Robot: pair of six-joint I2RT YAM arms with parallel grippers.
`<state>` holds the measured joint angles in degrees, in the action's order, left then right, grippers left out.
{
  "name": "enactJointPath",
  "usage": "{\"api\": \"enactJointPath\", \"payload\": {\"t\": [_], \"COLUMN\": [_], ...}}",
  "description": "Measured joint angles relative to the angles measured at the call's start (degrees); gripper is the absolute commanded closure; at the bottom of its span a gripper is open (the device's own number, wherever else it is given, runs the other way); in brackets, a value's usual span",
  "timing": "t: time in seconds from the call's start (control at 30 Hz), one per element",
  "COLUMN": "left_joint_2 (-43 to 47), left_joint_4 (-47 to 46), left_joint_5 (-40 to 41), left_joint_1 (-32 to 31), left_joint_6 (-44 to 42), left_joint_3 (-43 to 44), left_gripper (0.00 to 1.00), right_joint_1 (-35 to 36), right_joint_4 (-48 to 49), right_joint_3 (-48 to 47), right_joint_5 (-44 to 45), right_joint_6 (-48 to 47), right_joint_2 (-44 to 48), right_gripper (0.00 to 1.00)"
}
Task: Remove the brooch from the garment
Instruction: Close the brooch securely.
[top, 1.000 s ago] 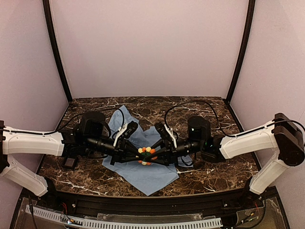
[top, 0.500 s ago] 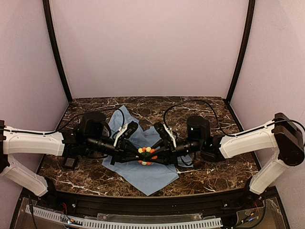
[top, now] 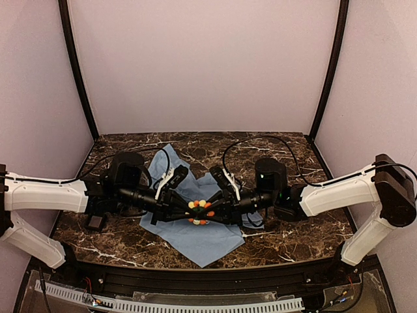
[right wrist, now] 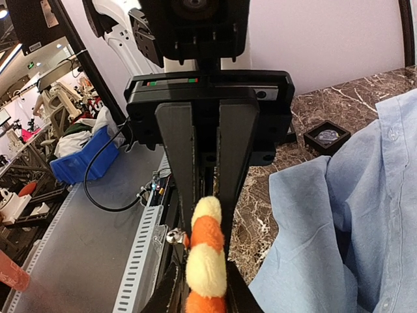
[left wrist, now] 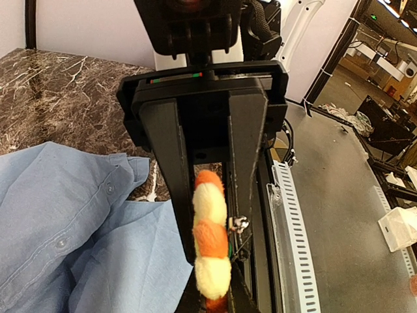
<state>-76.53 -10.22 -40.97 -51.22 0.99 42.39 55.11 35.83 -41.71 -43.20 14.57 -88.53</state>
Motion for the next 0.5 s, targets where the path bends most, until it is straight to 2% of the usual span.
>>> {"api": "enactJointPath", "payload": {"t": [0.5], "left_joint_2": [0.0], "left_joint_4": [0.7], "left_joint_5": [0.1], "left_joint_1": [0.1], "left_joint_6": [0.0], "left_joint_3": [0.0], "left_gripper": [0.99], "right_joint_1": [-0.4], "right_joint_4": [1.0], "right_joint_3": [-0.1], "right_joint_5": [-0.3], "right_joint_6": [4.4], "right_joint_2": [-0.9], "right_gripper": [0.84]}}
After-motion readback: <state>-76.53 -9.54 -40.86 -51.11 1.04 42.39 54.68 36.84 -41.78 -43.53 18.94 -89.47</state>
